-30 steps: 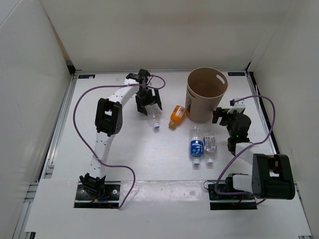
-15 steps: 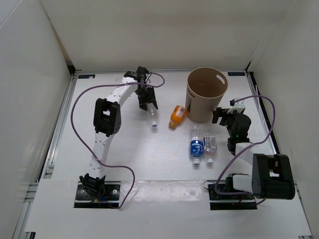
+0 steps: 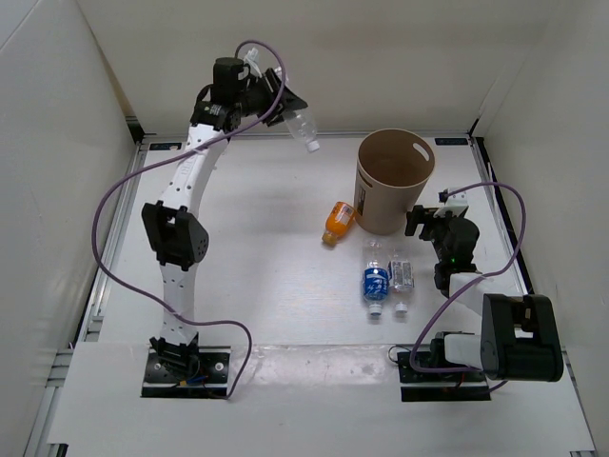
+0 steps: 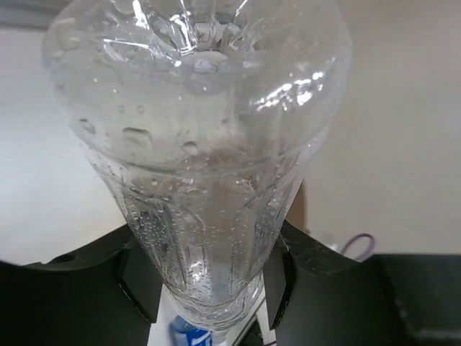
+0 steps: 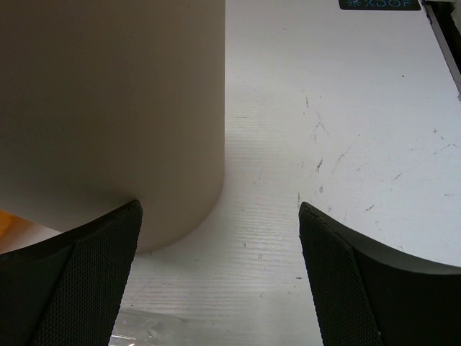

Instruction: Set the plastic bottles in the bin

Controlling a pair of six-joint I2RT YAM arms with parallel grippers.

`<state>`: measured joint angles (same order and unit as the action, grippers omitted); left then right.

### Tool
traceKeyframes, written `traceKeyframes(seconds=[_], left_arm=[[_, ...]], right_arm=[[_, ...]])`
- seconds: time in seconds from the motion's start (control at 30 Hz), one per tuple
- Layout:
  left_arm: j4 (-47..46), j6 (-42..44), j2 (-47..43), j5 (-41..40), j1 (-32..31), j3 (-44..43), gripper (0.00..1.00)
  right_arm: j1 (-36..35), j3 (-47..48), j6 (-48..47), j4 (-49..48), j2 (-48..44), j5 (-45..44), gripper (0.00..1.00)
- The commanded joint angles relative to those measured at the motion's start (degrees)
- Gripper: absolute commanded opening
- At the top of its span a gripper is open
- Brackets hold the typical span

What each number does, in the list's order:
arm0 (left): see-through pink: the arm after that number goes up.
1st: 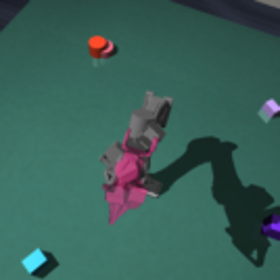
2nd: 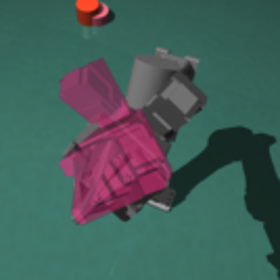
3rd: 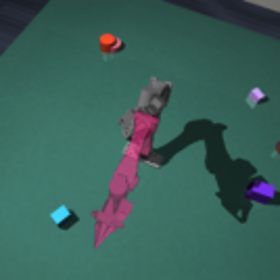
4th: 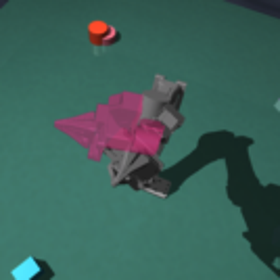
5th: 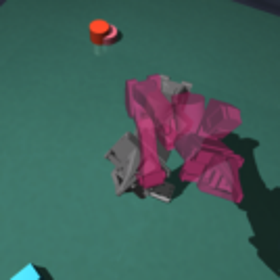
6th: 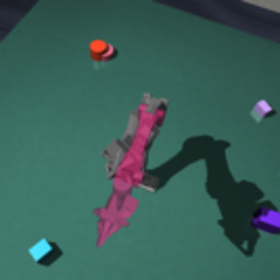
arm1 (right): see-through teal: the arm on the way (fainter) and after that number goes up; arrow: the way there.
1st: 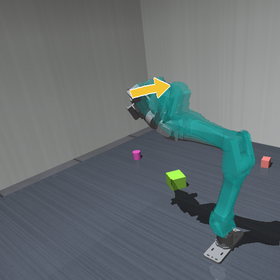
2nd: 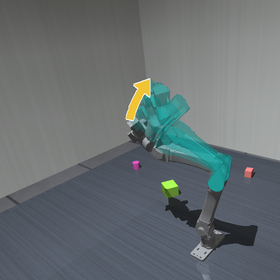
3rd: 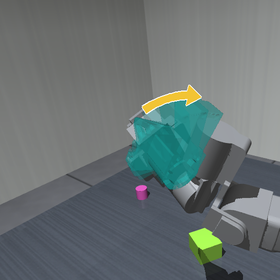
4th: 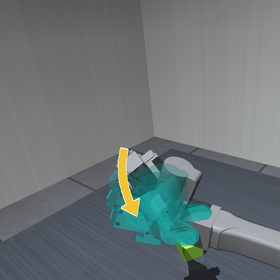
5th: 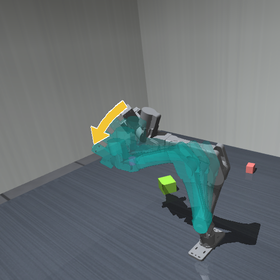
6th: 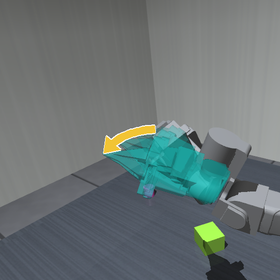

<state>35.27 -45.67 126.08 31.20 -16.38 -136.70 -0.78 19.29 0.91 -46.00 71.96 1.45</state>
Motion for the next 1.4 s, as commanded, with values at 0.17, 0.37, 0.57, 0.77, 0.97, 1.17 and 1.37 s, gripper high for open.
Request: traceKeyframes(seconds=[0.17, 0.37, 0.57, 0.77, 0.97, 1.17, 1.37], left_arm=[[-19.87, -4.08, -1.72, 6.86, -5.75, -2.77, 0.34], [-27.76, -6.1, 3.73, 6.42, -10.32, -8.49, 0.29], [-25.78, 2.33, 4.26, -0.24, -16.92, -8.58, 0.41], [-19.89, 14.2, 6.01, -7.63, -22.02, -9.81, 0.62], [-17.42, 13.77, 9.79, -8.88, -23.43, -12.53, 1.0], [-16.19, 15.35, 8.48, -10.02, -23.43, -11.22, 1.0], [-15.84, 16.32, 6.99, -10.37, -23.17, -9.64, 1.0]], right_arm=[[-0.1, 1.45, -0.73, -1.46, -0.33, -1.01, 0.9], [-0.19, 1.54, -0.64, -1.55, -0.51, -1.1, 0.9], [-0.19, 1.37, -0.73, -1.73, -0.51, -1.1, 0.9], [-0.1, 1.28, -0.64, -1.81, -0.42, -1.19, 0.9], [0.07, 1.1, -0.47, -1.99, -0.6, -1.19, 0.9], [-0.01, 1.19, -0.64, -2.08, -0.51, -1.19, 0.9], [0.07, 1.19, -0.56, -1.99, -0.33, -1.19, 0.9]])
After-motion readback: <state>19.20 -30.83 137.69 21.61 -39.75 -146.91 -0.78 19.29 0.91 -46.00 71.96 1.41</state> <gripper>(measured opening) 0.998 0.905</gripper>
